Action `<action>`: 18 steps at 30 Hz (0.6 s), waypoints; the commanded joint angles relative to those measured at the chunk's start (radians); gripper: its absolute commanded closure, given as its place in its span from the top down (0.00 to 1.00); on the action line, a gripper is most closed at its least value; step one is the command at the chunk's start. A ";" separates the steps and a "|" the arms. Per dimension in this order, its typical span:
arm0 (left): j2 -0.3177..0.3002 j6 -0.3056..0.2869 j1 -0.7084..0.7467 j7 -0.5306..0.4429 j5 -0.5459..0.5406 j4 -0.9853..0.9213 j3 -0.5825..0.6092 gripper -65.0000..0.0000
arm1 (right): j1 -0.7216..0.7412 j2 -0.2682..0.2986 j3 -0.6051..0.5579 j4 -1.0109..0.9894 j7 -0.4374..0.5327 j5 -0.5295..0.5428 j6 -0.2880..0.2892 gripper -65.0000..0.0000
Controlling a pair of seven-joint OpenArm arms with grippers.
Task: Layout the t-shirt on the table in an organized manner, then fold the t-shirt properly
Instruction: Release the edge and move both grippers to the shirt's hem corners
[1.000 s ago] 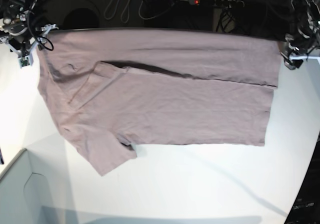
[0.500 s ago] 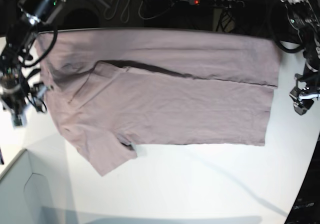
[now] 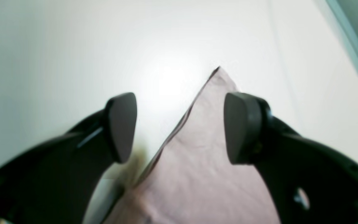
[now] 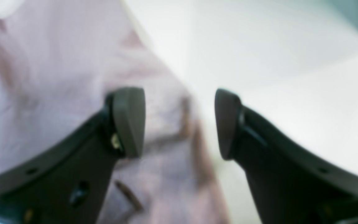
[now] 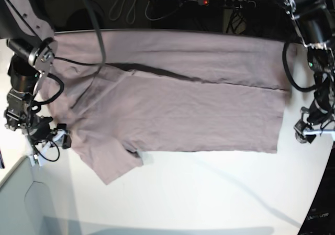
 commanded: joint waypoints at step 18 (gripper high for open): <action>-0.052 -0.003 -0.232 -0.342 -0.009 -0.393 0.401 0.65 | -0.031 0.036 -0.202 -0.138 0.252 0.014 -0.190 0.54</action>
